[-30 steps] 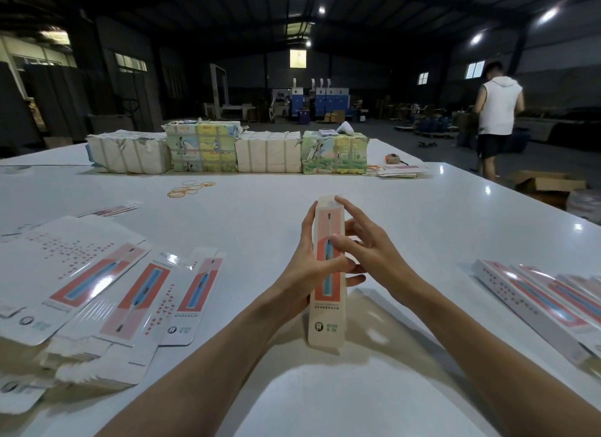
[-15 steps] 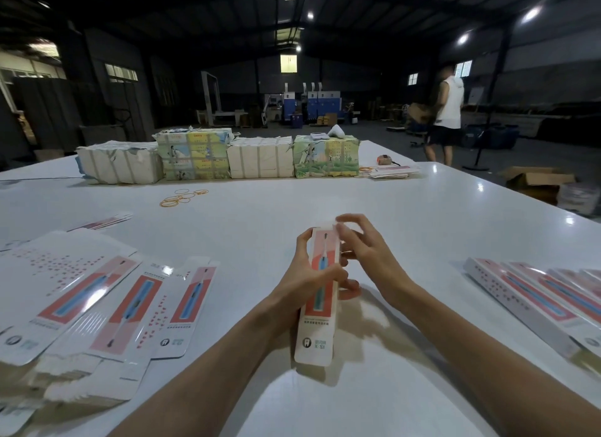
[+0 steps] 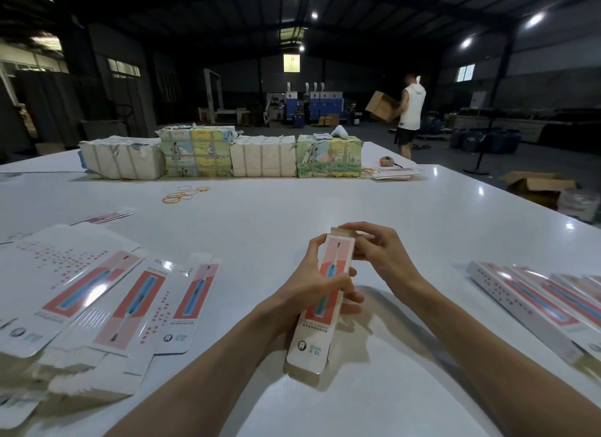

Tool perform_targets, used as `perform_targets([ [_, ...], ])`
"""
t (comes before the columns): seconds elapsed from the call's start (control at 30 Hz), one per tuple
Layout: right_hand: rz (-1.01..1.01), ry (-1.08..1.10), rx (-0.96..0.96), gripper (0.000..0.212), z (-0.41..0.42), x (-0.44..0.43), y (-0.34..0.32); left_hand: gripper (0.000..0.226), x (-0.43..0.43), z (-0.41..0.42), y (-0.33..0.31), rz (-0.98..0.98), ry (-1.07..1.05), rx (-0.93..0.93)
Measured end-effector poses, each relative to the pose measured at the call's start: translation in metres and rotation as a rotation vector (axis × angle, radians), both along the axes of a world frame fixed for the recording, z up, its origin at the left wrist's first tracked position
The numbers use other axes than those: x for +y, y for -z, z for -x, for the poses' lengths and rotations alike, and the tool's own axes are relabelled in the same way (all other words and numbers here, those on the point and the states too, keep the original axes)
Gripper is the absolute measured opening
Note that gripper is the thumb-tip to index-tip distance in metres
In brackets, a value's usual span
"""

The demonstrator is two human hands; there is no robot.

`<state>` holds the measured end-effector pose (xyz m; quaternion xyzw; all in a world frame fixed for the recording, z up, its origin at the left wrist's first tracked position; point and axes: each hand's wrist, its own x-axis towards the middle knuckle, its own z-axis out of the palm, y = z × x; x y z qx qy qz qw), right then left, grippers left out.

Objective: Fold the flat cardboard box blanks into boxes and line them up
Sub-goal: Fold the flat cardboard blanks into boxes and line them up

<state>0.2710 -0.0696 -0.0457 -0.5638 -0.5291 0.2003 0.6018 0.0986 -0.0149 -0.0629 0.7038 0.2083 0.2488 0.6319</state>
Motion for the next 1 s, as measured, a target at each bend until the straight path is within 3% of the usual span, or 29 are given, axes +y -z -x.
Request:
perform_targets([
  [0.13, -0.04, -0.025, 0.036, 0.027, 0.001, -0.001, -0.003, 0.084, 0.001, -0.002, -0.002, -0.025, -0.023, 0.023],
  [0.27, 0.017, -0.166, 0.235, 0.027, -0.001, -0.002, -0.01, 0.087, 0.003, -0.003, -0.002, -0.076, -0.042, 0.041],
  [0.4, 0.048, -0.164, 0.369, 0.031, 0.002, -0.003, -0.014, 0.09, 0.007, -0.002, 0.001, -0.078, -0.01, 0.042],
  [0.57, 0.105, -0.167, 0.455, 0.016, 0.0, -0.005, -0.017, 0.093, 0.008, -0.004, 0.004, -0.074, 0.005, 0.021],
  [1.0, 0.12, -0.074, 0.471, 0.02, 0.004, -0.012, -0.022, 0.109, 0.008, 0.001, 0.003, -0.172, 0.034, -0.012],
])
